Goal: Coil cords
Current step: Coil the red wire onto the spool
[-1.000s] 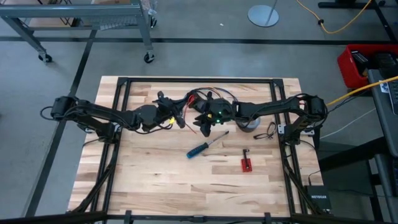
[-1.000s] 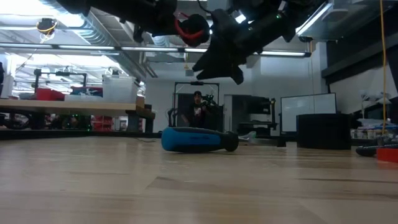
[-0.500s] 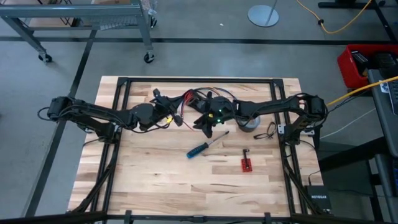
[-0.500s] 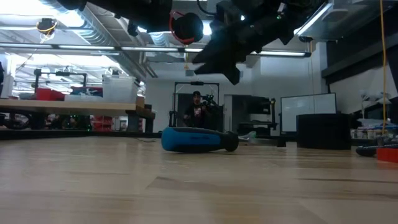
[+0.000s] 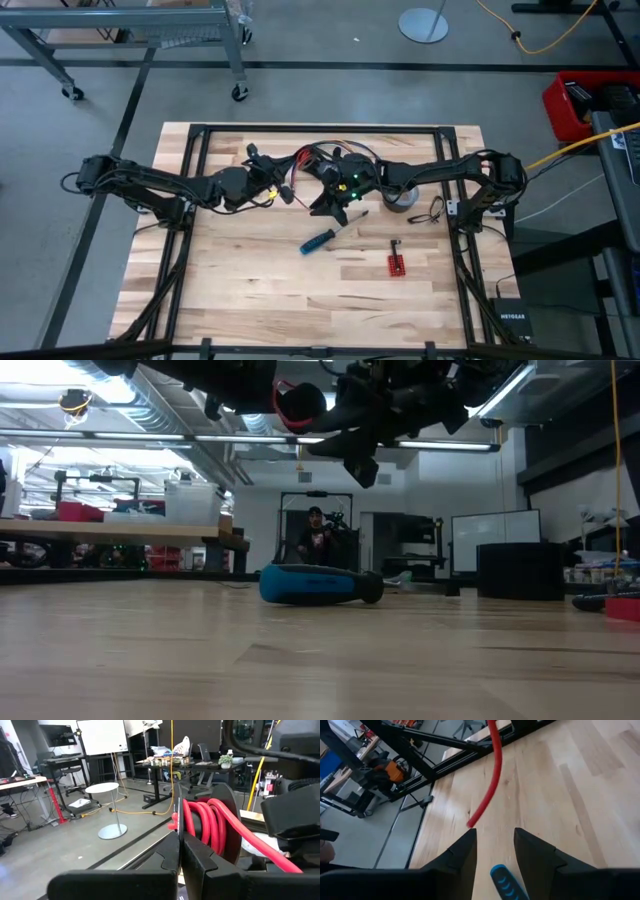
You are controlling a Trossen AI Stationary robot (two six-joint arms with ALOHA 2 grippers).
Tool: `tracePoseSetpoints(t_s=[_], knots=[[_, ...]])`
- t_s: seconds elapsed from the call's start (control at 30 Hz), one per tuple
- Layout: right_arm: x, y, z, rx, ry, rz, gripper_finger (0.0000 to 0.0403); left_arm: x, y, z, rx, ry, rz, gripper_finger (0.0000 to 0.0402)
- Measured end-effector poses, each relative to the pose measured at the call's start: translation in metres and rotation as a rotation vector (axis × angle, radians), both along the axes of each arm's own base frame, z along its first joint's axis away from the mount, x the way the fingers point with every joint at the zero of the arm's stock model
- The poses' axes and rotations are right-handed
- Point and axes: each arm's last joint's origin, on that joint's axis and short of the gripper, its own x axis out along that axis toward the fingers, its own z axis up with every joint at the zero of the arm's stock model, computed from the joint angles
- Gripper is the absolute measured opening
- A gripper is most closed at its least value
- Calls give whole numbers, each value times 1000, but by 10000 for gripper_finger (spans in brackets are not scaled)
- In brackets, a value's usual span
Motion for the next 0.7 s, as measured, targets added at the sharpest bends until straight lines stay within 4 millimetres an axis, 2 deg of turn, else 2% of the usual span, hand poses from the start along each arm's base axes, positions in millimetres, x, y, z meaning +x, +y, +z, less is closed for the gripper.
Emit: tracePoseSetpoints(t_s=[0.33,0.7], knots=[[2,1,7,9,-82,47,133,0,0,-1,-2,7,0,0],[1,3,6,34,-71,97,134,0,0,-1,-2,14,-1,0]])
